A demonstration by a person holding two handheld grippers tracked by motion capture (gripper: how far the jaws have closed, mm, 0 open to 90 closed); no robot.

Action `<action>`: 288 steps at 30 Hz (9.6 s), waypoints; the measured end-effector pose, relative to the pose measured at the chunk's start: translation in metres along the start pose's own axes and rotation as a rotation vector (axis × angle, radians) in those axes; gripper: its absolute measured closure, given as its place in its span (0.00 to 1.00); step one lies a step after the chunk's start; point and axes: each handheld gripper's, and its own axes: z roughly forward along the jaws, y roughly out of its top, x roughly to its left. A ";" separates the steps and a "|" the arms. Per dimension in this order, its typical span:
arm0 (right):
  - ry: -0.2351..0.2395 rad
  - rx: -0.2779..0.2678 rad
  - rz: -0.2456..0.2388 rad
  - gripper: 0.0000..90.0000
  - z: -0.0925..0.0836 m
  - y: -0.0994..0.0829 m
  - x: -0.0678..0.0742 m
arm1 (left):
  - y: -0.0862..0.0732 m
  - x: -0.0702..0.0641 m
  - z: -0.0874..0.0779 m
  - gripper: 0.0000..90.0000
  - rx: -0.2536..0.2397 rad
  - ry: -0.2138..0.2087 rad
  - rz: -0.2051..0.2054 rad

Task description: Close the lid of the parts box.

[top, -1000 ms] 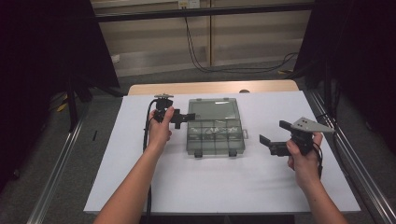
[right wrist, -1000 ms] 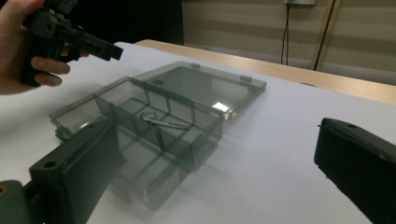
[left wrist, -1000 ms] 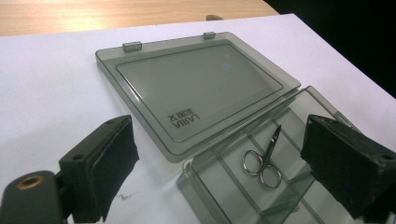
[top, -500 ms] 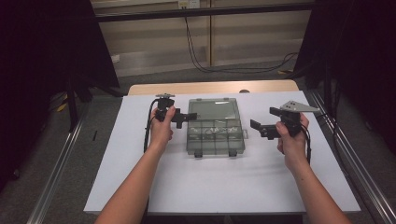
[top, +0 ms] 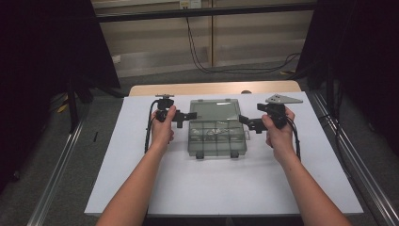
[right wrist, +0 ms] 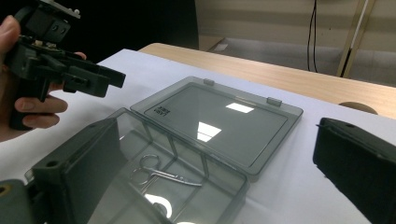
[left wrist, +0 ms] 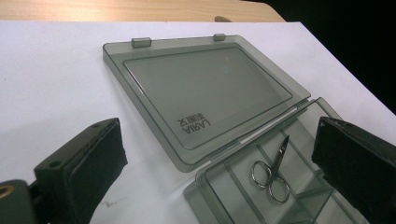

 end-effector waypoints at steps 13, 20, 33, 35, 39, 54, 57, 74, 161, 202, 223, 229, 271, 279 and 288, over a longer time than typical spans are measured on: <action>-0.027 0.055 0.097 0.17 0.039 0.001 -0.013 | 0.000 0.008 0.015 0.08 0.027 0.011 -0.061; -0.037 0.107 0.195 0.35 0.055 -0.007 -0.029 | 0.001 0.011 0.026 0.18 0.040 0.087 -0.099; -0.061 0.195 0.257 0.50 0.079 -0.017 -0.043 | -0.003 0.020 0.037 0.34 0.023 0.078 -0.174; -0.061 0.200 0.276 0.50 0.082 -0.020 -0.045 | -0.003 0.021 0.038 0.36 0.021 0.074 -0.177; -0.056 0.212 0.298 0.51 0.087 -0.025 -0.048 | -0.004 0.021 0.041 0.38 0.018 0.067 -0.188; 0.000 0.243 0.364 0.57 0.095 -0.035 -0.053 | -0.005 0.009 0.045 0.54 0.041 0.096 -0.107; -0.008 0.208 0.332 0.68 0.089 -0.031 -0.053 | -0.001 0.005 0.037 0.63 0.026 0.124 -0.056; -0.025 0.108 0.104 0.94 0.063 -0.022 -0.045 | -0.001 0.005 0.012 0.86 -0.049 0.068 -0.004; -0.077 -0.018 -0.030 0.94 0.028 0.013 -0.019 | 0.041 -0.010 -0.017 1.00 -0.196 -0.056 -0.087; -0.111 -0.023 0.045 1.00 -0.006 0.017 -0.004 | 0.021 -0.036 -0.042 1.00 -0.180 -0.107 0.079; -0.071 -0.040 -0.005 1.00 -0.025 -0.002 0.019 | -0.003 -0.054 -0.056 1.00 -0.154 -0.125 0.147; -0.059 -0.048 -0.007 1.00 -0.028 -0.005 0.022 | -0.010 -0.060 -0.059 1.00 -0.145 -0.127 0.182; -0.013 -0.037 -0.049 1.00 -0.049 -0.058 0.053 | -0.071 -0.080 -0.072 1.00 -0.154 -0.067 0.271; -0.017 -0.031 -0.049 1.00 -0.050 -0.067 0.053 | -0.081 -0.081 -0.072 1.00 -0.151 -0.049 0.287; -0.010 -0.019 -0.061 1.00 -0.049 -0.075 0.056 | -0.095 -0.078 -0.070 1.00 -0.137 -0.018 0.278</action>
